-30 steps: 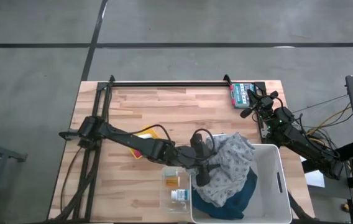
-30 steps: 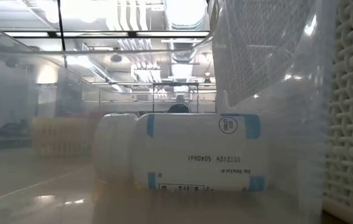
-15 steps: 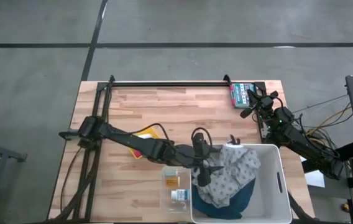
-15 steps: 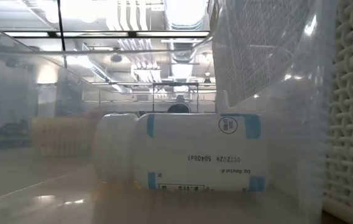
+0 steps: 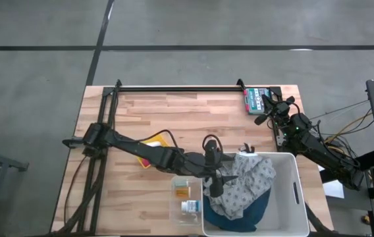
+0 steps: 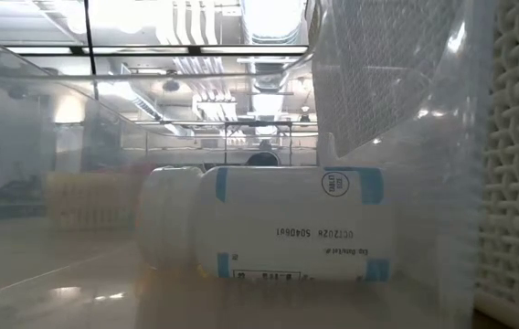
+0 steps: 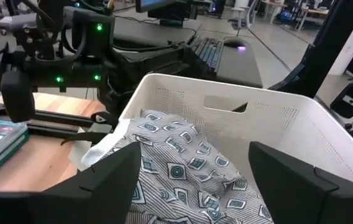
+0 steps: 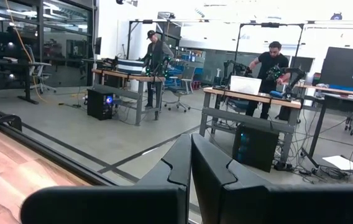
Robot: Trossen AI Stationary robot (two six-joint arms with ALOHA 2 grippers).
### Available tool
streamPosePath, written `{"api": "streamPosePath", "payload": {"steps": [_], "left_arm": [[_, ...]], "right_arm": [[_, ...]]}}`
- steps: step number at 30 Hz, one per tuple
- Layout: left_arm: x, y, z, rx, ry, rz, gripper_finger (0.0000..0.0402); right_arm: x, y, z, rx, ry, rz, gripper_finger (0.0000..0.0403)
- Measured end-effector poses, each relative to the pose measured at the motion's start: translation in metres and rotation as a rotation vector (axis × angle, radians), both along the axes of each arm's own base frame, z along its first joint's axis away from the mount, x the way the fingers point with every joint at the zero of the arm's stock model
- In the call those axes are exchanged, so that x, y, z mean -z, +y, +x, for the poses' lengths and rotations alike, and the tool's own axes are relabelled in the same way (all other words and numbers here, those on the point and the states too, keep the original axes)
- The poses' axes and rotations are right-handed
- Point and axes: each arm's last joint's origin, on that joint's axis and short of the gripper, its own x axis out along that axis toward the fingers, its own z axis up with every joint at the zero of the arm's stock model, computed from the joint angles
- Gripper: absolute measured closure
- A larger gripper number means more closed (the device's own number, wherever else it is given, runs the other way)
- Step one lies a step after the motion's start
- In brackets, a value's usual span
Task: Pick & Place Medicine items
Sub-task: Put the light blue patient gown into the white laundry bin
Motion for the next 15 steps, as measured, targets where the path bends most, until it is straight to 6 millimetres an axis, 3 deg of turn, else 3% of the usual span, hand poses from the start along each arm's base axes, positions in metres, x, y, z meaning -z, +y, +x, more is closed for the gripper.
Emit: {"api": "streamPosePath", "payload": {"steps": [8,15], "left_arm": [[-0.002,0.006,-0.006,0.025,0.071,0.066,0.0121],[-0.006,0.028,-0.002,-0.006,0.072,0.080,0.0173]], "right_arm": [[0.000,0.000,0.000,0.000,0.000,0.000,0.0394],[0.000,0.000,0.000,0.000,0.001,0.001,0.0394]]}}
